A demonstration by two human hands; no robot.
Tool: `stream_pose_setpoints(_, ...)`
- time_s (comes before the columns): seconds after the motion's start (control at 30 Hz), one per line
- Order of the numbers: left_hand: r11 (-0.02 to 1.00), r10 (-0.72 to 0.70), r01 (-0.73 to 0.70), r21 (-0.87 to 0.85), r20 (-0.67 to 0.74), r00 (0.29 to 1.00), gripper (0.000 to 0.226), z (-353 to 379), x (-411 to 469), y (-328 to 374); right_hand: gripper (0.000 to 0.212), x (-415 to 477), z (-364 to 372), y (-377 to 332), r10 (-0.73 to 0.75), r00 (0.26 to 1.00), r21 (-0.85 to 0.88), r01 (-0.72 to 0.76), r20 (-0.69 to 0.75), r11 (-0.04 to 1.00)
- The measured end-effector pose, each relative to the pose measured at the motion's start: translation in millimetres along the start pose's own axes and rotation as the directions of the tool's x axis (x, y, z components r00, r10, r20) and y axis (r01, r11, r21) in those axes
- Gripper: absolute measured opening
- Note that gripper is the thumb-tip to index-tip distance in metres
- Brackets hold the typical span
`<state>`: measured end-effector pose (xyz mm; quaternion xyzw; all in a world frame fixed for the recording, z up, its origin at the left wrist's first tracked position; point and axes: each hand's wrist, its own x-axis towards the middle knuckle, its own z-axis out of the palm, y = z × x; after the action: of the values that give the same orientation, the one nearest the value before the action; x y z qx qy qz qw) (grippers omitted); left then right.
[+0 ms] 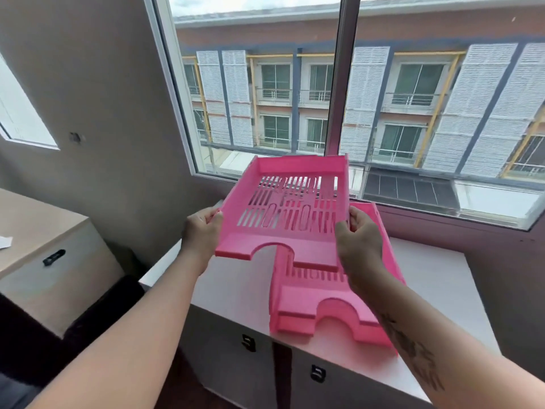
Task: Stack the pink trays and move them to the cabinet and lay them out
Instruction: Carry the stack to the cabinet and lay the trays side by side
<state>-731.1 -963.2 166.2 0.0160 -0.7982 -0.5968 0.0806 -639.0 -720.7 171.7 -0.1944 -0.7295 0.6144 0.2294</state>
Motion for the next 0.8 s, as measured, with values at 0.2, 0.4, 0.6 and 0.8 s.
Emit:
stream_pose_setpoints(0.2,1.0,-0.019,0.019,0.016,0.014,1.0,0.026,-84.7,94.1,-24.6,0.027,-18.2,120.7,-18.7,0.035,0.999,0.016,-0.035,-0.015,0.999)
stream_pose_setpoints(0.4,0.998,-0.066,0.066,0.003,0.033,0.997,0.028,-137.5,150.6,-71.4,0.03,-28.6,215.7,0.5,0.122,0.992,-0.023,-0.122,-0.013,0.992)
stream_pose_setpoints(0.6,0.98,-0.181,0.188,-0.069,0.103,0.978,0.029,-131.7,158.4,-130.6,0.048,-41.2,234.8,34.3,0.191,0.98,-0.138,-0.196,-0.054,0.971)
stream_pose_setpoints(0.8,0.957,-0.268,0.284,-0.062,0.187,0.945,0.028,-117.6,145.7,-166.2,0.046,-53.4,230.3,66.9,0.252,0.963,-0.208,-0.268,-0.1,0.941)
